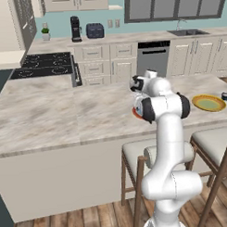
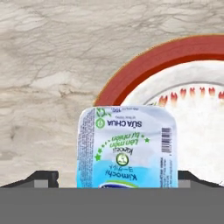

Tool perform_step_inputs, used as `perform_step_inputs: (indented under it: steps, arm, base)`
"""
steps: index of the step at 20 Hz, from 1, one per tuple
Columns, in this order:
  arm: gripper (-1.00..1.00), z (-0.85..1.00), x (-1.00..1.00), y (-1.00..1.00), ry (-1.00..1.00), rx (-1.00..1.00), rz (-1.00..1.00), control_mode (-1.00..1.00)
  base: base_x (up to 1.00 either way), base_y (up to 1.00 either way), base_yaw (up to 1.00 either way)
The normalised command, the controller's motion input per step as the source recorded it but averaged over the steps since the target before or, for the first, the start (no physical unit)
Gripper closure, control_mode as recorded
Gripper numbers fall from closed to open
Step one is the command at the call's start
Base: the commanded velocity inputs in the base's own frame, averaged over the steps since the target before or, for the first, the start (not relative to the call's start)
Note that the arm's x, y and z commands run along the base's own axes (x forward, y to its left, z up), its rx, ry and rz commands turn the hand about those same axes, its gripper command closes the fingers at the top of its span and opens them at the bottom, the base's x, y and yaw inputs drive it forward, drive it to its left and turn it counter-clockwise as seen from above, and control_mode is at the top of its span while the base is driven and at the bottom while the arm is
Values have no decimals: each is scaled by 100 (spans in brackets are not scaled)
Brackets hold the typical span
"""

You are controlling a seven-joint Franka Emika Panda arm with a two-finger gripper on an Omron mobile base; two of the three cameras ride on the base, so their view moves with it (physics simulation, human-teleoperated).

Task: Place two yogurt containers on each plate.

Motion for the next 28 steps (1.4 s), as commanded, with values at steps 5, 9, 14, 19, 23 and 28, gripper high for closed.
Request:
perform_step_inputs:
  steps: [5, 9, 14, 19, 23, 28]
  arm:
    - [-100, 43, -11, 0, 0, 0, 0, -100]
    - [-100, 44, -9, 0, 0, 0, 0, -100]
    - [-100, 38, -54, 0, 0, 0, -1, -100]
    - [-100, 36, -84, 0, 0, 0, -8, -100]
    - [-100, 32, -99, 2, 0, 0, -10, -100]
    - [-100, 50, -72, 24, 0, -5, -16, -100]
  base:
    - [0, 0, 0]
    - [0, 0, 0]
    - [0, 0, 0]
    - [0, 0, 0]
    - [0, 0, 0]
    - [0, 0, 0]
